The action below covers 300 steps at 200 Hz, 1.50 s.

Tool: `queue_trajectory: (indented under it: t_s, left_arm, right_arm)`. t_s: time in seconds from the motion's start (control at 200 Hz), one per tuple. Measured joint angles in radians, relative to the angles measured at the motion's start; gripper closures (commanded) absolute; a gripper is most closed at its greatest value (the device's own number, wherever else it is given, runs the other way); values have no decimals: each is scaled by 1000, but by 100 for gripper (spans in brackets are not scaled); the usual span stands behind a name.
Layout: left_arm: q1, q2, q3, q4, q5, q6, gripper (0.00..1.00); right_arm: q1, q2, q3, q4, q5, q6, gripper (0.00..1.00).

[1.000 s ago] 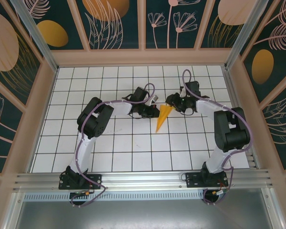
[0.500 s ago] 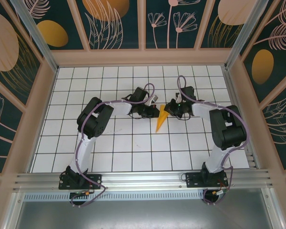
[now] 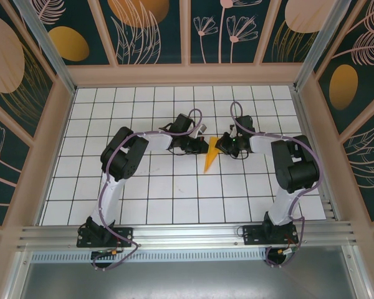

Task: Fold a paper plane with a square sheet of paper (fold left side to right side)
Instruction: Fold the wing for the fifth time at the center of the table.

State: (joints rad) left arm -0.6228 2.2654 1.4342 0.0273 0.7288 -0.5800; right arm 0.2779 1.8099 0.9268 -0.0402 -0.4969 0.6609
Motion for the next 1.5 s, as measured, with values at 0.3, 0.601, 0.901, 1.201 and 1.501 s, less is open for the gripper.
queue_trajectory:
  t_s: [0.3,0.601,0.901,1.201,1.501]
  left_arm:
    - [0,0,0,0,0,0,100]
    - [1,0,-1,3,0,0,100]
    - [1,-9,-11,14,-3,-1,85]
    - [24,-140,-126,-6,-82,1,70]
    - [-13,-323,-301,51,-33,-30,68]
  right_arm:
    - [0,13,0,3,3,0,91]
    - [1,34,6,7,6,0,92]
    - [1,39,11,0,6,-9,93]
    - [2,39,11,0,6,-13,94]
    - [2,39,11,0,6,-20,94]
